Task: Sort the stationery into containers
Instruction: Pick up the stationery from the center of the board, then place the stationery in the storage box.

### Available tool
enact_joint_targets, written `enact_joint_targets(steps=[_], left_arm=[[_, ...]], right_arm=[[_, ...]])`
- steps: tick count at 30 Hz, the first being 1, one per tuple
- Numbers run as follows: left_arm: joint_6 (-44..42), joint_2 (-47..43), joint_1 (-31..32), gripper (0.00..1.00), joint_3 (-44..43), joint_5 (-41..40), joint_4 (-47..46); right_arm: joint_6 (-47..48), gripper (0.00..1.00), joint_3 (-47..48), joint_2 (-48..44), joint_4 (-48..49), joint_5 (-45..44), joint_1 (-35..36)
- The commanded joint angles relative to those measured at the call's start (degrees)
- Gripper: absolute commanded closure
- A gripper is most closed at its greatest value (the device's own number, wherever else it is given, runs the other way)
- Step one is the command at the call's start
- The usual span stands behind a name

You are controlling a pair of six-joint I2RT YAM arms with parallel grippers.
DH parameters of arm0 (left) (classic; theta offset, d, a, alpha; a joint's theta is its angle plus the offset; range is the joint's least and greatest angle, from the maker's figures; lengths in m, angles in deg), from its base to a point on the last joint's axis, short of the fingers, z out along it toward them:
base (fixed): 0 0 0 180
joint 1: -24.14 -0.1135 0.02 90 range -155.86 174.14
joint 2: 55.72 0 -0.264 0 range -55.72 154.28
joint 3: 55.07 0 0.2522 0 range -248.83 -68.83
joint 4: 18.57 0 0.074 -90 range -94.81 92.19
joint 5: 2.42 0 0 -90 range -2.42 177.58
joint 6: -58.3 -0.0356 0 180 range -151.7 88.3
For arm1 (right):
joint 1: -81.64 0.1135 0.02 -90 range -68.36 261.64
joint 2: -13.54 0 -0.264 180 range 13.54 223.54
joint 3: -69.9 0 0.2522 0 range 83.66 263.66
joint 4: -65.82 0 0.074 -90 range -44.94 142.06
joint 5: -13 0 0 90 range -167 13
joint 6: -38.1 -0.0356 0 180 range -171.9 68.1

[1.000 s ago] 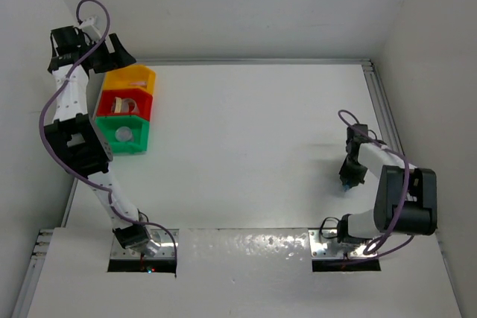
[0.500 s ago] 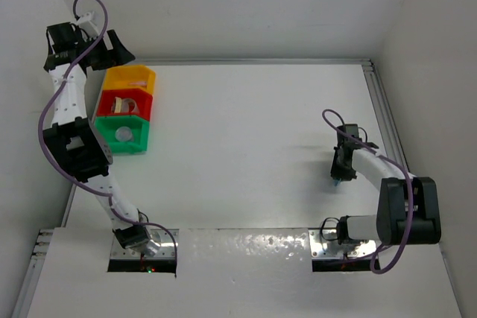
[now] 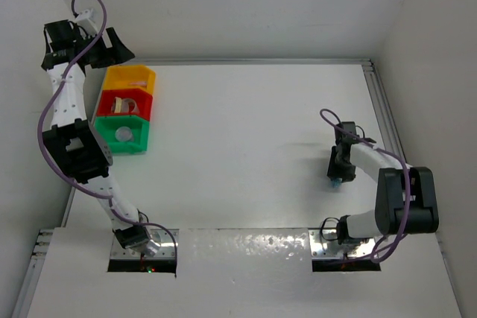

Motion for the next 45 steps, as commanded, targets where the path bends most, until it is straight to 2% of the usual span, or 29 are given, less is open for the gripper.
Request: enact_joint_targets(steps=[1,4,12,17,19,22,25,26,28,29,30,33,36,37,40,45], left_arm=[[-0.9,-3.3,0.3,0.17,-3.0,1.1,-0.7],[-0.8,-3.2,0.3,0.17,-3.0,1.5,-0.7],[-1.1,-3.3,0.3,0.17,-3.0,1.7,-0.5],[-1.7,-3.3,0.3,0.17,-3.2,2.9,0.5],[-2.8,-3.2,0.7,0.18,-4.2,3.9,2.6],[-7.2,-3.3,2.7,0.19,-6.0,6.6,7.5],[-13.2,-3.6,6.5,0.20,-6.4,11.4,13.0],[-16.7,-3.5,7.8,0.20,-6.3,12.5,14.6],[-20.5,-3.5,11.9,0.21,-5.8,14.0,19.2],[-24.0,-3.5,13.3,0.22,-5.4,15.4,20.8],[-25.2,-3.5,15.7,0.23,-5.3,15.8,23.1],[-30.9,-3.8,19.6,0.32,-4.4,18.6,27.7],[-43.1,-4.3,23.5,0.34,-2.8,20.8,36.1],[-49.4,-4.3,24.0,0.35,-2.2,21.4,37.9],[-52.0,-5.0,25.4,0.40,1.7,21.5,39.1],[-55.4,-5.1,27.9,0.42,3.9,21.3,39.0]], right_arm=[[0.0,0.64,2.8,0.0,-2.1,-2.9,2.1],[-0.5,0.69,3.8,-0.7,-3.5,-6.5,3.9],[-0.6,1.00,5.1,-0.6,-5.0,-10.1,7.9],[2.5,1.00,5.3,-2.9,-4.4,-8.6,9.8],[5.5,1.00,5.0,-4.9,-3.0,-7.3,13.5],[11.6,1.00,3.6,-11.4,4.4,-1.8,21.1],[12.8,1.00,4.0,-14.4,18.8,2.6,27.8],[12.3,1.00,5.0,-12.2,26.4,3.3,29.1],[12.4,1.00,11.0,-7.7,31.6,7.9,32.2],[13.4,1.00,14.4,-1.6,33.0,9.5,33.4],[14.3,1.00,21.7,1.7,32.7,12.5,35.2],[16.6,1.00,31.5,12.3,30.7,18.8,37.4],[16.5,1.00,40.1,17.7,33.7,26.4,38.3],[16.2,1.00,41.0,18.7,35.6,29.4,38.6],[15.5,1.00,44.3,21.7,37.5,33.6,39.4],[14.1,1.00,45.3,24.2,41.3,35.1,40.5]])
